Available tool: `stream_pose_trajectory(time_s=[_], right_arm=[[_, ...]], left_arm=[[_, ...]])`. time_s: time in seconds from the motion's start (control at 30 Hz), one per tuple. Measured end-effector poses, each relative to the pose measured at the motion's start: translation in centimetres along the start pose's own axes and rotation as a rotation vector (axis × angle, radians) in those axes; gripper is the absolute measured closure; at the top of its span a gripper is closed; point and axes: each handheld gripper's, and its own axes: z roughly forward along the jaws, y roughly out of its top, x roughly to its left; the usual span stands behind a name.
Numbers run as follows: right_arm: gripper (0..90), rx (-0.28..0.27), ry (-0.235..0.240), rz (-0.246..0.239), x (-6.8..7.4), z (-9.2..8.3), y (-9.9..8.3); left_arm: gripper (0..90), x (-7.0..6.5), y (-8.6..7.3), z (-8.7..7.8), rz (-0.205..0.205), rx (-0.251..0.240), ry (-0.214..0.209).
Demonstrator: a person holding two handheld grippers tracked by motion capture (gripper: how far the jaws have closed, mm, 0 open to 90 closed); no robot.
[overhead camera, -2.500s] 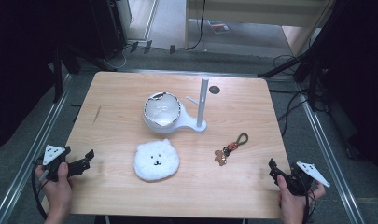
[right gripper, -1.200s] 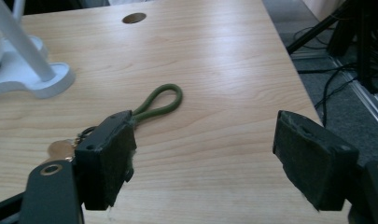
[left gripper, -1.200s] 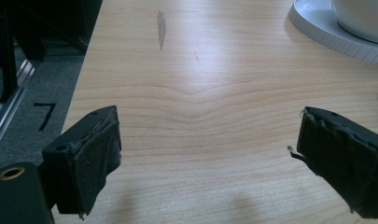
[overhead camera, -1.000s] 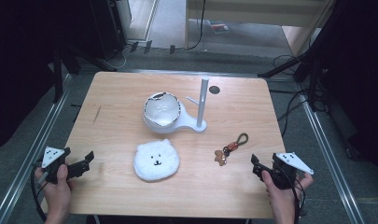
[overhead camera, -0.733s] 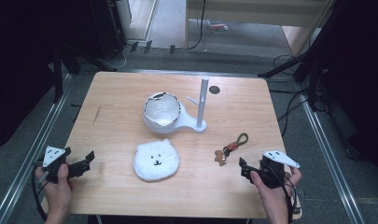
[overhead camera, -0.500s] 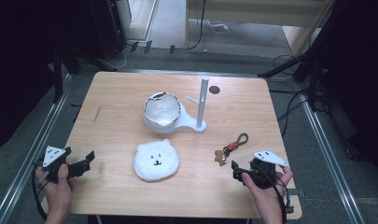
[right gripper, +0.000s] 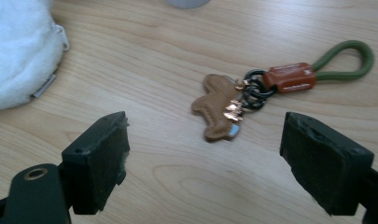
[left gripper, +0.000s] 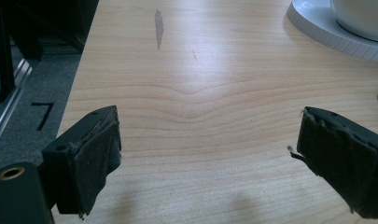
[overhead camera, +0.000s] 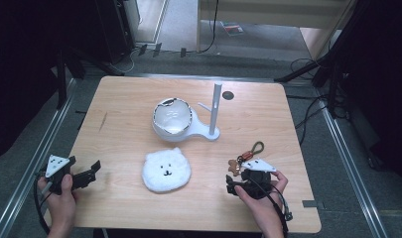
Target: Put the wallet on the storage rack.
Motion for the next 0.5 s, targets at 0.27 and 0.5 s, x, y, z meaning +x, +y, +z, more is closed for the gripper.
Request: stream_pose_trajectory(time_s=[0.27,0.5], right_arm=[[17.8,0.050,0.059,-0.012,2.3,1.6,0.6],[14.5,0.088,0.136,-0.002,4.6,2.9,1.3]], left_arm=[[7.0,0.0,0.0,0.0,0.000,-0.002,-0.002],[7.0,0.0,0.0,0.0,-0.002,-0.001,-0.003]])
